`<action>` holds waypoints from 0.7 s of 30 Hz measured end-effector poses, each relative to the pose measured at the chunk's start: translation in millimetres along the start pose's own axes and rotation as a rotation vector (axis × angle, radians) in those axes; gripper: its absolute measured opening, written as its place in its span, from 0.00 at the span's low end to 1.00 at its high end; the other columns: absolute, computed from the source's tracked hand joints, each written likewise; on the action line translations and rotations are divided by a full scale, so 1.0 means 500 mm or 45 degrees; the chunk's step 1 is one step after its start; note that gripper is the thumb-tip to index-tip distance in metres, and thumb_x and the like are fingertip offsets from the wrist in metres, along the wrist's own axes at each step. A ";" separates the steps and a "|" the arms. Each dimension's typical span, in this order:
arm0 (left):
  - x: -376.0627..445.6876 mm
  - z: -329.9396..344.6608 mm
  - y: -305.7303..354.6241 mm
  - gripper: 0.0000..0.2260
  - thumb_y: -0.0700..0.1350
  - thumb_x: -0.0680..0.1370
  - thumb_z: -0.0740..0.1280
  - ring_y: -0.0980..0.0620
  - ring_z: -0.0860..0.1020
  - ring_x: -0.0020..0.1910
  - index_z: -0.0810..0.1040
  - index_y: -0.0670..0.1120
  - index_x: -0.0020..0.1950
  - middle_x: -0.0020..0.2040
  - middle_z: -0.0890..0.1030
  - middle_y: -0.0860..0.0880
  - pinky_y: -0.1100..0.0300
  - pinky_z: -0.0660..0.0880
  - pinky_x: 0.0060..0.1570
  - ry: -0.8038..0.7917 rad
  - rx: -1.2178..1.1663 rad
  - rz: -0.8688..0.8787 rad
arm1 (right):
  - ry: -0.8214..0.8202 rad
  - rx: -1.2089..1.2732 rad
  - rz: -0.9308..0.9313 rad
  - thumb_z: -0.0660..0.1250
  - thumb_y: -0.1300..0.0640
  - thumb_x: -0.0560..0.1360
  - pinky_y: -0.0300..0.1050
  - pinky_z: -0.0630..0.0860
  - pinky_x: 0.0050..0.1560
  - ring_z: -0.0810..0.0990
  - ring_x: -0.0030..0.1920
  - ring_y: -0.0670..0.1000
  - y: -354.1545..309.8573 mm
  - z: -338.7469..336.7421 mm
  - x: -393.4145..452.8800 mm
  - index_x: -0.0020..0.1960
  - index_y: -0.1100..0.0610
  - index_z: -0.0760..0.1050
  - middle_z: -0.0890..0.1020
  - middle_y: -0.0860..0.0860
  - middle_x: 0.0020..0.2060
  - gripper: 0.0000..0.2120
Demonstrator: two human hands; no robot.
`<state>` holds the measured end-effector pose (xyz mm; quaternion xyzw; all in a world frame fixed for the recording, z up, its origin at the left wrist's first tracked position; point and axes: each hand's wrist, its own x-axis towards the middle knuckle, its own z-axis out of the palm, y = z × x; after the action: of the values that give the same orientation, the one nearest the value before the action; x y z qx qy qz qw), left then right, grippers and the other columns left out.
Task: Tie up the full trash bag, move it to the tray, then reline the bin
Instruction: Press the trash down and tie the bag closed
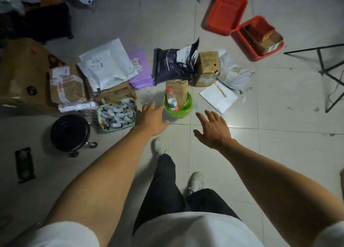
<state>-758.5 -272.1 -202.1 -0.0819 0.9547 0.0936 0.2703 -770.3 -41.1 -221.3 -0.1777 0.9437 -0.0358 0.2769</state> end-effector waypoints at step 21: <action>0.623 0.381 -0.109 0.31 0.57 0.75 0.65 0.40 0.61 0.72 0.61 0.49 0.76 0.74 0.62 0.43 0.44 0.67 0.67 -0.011 -0.008 -0.021 | -0.075 0.148 0.095 0.56 0.37 0.77 0.58 0.56 0.76 0.56 0.77 0.61 0.121 0.376 0.609 0.78 0.49 0.52 0.58 0.58 0.77 0.35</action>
<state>-913.7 -315.5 -534.4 -0.0903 0.9525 0.0949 0.2748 -927.5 -86.9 -545.3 -0.1271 0.9374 -0.0750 0.3155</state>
